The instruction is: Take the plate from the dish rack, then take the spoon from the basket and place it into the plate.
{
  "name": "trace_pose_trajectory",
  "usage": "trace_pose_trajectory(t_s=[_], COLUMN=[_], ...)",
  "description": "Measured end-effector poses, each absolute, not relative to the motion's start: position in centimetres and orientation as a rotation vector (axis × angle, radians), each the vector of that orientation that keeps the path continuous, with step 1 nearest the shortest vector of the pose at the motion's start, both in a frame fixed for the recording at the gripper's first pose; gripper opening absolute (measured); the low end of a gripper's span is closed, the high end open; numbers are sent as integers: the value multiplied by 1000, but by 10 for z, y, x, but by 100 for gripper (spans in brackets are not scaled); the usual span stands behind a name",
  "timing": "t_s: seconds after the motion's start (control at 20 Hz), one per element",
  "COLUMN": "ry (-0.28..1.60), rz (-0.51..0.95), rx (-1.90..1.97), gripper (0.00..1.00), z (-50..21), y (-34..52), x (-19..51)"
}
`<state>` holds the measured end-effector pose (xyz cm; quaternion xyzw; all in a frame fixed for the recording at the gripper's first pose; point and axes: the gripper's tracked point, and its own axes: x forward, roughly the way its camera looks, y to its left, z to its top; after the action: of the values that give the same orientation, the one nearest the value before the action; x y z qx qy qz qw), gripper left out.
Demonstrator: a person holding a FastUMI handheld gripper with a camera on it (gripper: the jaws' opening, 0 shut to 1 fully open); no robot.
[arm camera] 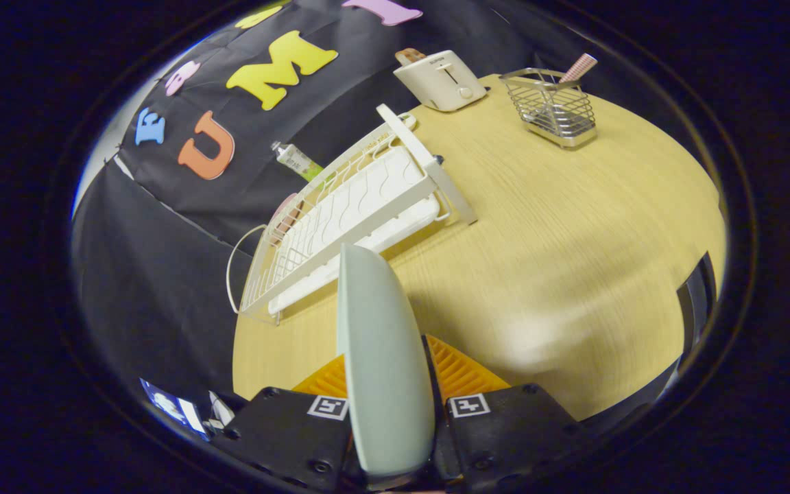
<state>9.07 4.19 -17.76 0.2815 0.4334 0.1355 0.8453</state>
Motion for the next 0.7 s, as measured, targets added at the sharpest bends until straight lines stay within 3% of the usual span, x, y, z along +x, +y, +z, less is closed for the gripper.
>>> trace_pose_trajectory(t_s=[0.5,0.7], ry=[815,617], rz=[255,216], rx=[542,299], gripper=[54,71], z=[-181,-148], y=[20,-5], x=[113,114])
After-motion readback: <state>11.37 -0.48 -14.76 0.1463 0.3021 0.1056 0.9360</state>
